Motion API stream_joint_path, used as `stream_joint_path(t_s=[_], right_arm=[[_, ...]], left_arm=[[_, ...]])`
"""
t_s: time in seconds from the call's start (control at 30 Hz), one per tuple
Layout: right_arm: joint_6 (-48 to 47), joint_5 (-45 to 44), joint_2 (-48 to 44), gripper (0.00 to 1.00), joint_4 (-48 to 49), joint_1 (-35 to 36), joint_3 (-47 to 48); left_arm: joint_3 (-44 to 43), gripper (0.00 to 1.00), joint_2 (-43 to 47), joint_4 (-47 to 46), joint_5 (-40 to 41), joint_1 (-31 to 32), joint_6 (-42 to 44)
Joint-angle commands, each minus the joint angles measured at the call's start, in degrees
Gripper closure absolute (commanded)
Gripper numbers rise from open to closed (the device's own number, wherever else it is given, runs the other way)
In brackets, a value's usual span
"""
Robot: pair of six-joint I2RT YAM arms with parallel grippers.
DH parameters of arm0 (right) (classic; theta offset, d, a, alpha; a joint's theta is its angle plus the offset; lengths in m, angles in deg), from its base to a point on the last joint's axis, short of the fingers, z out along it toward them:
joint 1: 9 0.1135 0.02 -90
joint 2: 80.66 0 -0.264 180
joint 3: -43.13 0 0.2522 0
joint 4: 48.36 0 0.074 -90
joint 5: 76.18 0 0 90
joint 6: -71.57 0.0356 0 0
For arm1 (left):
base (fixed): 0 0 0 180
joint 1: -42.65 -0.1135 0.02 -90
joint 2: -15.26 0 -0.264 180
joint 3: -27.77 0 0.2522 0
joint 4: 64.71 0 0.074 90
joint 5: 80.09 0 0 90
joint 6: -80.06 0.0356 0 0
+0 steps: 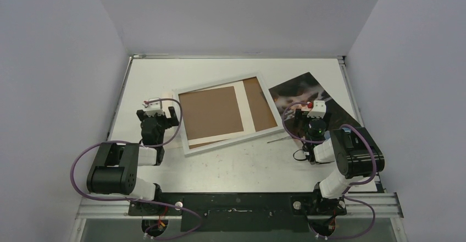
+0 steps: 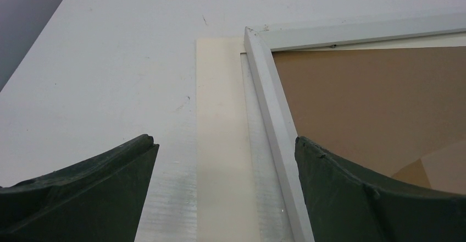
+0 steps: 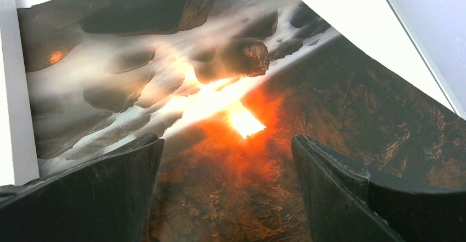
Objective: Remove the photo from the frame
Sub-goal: Reset both arms
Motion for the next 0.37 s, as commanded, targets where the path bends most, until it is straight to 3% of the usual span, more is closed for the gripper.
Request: stream_joint_path(t_s=[0.0,0.33], right_arm=[[0.46,0.9,-0.7,0.1,3.46,-0.27,1.29],[0.48,0.9,-0.66,0.1,3.47,-0.31,1.29]], left_arm=[[-1.05,0.03,0.04,-1.93,-1.28,-0.06,-0.34],[-0.99,0.03,0.13,-1.96,-1.35,-0.1,-0.3]])
